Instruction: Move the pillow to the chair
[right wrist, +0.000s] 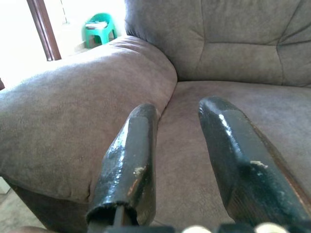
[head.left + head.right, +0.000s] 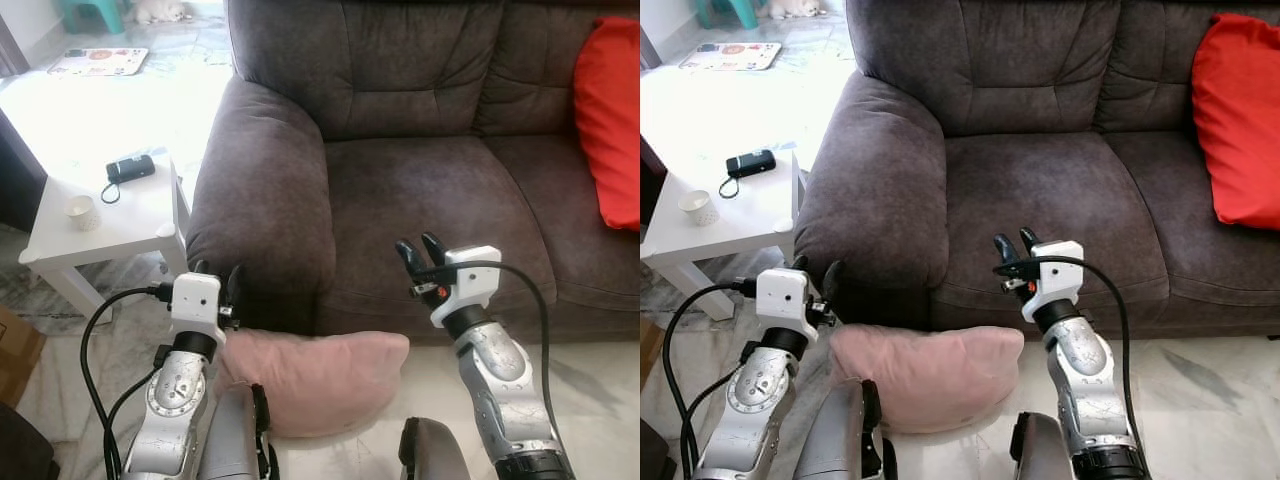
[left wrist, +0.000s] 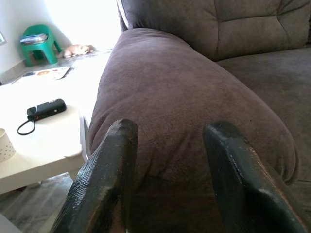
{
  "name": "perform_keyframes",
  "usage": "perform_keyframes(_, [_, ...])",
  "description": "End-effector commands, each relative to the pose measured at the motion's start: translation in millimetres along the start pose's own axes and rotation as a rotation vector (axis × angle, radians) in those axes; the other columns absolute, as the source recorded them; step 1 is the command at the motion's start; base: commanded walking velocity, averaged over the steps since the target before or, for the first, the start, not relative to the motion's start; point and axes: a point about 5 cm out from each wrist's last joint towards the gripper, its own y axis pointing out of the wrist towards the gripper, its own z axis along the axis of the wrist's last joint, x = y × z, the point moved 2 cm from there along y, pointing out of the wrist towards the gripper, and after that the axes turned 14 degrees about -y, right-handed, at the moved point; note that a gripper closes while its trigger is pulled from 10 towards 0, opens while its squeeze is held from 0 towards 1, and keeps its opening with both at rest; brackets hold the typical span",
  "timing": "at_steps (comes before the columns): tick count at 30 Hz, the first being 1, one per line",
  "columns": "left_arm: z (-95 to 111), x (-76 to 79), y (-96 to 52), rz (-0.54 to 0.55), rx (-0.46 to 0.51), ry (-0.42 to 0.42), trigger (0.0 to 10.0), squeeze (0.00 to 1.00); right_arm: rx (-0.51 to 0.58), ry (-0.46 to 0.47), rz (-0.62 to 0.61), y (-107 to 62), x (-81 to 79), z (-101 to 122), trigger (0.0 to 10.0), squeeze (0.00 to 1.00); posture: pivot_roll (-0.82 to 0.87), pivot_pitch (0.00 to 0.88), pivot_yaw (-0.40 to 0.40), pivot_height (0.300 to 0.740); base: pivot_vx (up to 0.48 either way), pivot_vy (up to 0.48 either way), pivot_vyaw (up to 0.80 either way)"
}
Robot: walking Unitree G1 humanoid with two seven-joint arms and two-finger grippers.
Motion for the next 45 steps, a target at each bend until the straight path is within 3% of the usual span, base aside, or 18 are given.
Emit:
perform_keyframes(1, [-7.1,-2.9,-2.8,0.021,-0.032,-0.011,10.0,0.0,-0.01,-0.004,0.005,0.2,-0.5,-2.0,10.0,0.0,0.05,0.11,-0.025,0.546,0.0,0.0,0.0])
perform_keyframes(11, [-7.6,-3.5,-2.9,0.021,-0.037,-0.011,10.0,0.0,0.002,0.0,0.011,-1.4,-1.5,-1.7,10.0,0.0,0.05,0.114,-0.024,0.522,0.0,0.0,0.0])
perform_keyframes(17, [-12.8,-6.5,-2.4,0.044,-0.068,-0.062,10.0,0.0,0.011,0.003,0.014,-1.2,-1.9,0.5,10.0,0.0,0.05,0.116,-0.024,0.522,0.0,0.0,0.0])
perform_keyframes(19, [-26.6,-13.8,1.5,0.066,-0.151,-0.116,10.0,0.0,0.015,-0.001,0.015,-0.8,-1.7,1.6,10.0,0.0,0.05,0.118,-0.024,0.522,0.0,0.0,0.0])
perform_keyframes(25, [-53.5,-30.3,9.1,0.112,-0.304,-0.143,10.0,0.0,0.023,-0.008,0.018,-0.6,-0.9,4.8,10.0,0.0,0.04,0.13,-0.027,0.522,0.0,0.0,0.0])
perform_keyframes(30, [-60.3,-37.2,16.8,0.139,-0.348,-0.136,10.0,0.0,0.036,-0.011,0.025,-0.2,0.0,10.0,10.0,0.0,0.02,0.144,-0.033,0.522,0.0,0.0,0.0])
perform_keyframes(36, [-68.7,-49.1,28.9,0.189,-0.41,-0.26,10.0,0.0,0.049,-0.035,0.039,-3.0,2.1,16.7,10.0,0.0,0.0,0.175,-0.047,0.522,0.0,0.0,0.0])
perform_keyframes(42, [-78.6,-57.3,29.1,0.225,-0.481,-0.273,10.0,0.0,0.054,-0.046,0.052,-4.9,2.6,21.2,10.0,0.0,-0.01,0.201,-0.059,0.522,0.0,0.0,0.0])
perform_keyframes(44, [-83.8,-67.3,25.6,0.287,-0.516,-0.241,10.0,1.0,0.05,-0.046,0.059,-6.5,3.2,22.6,10.0,0.0,-0.01,0.214,-0.065,0.522,0.0,0.0,0.0])
perform_keyframes(45, [-83.8,-67.3,25.6,0.287,-0.516,-0.241,10.0,1.0,0.05,-0.046,0.059,-6.5,3.2,22.6,10.0,0.0,-0.01,0.214,-0.065,0.522,0.0,0.0,0.0])
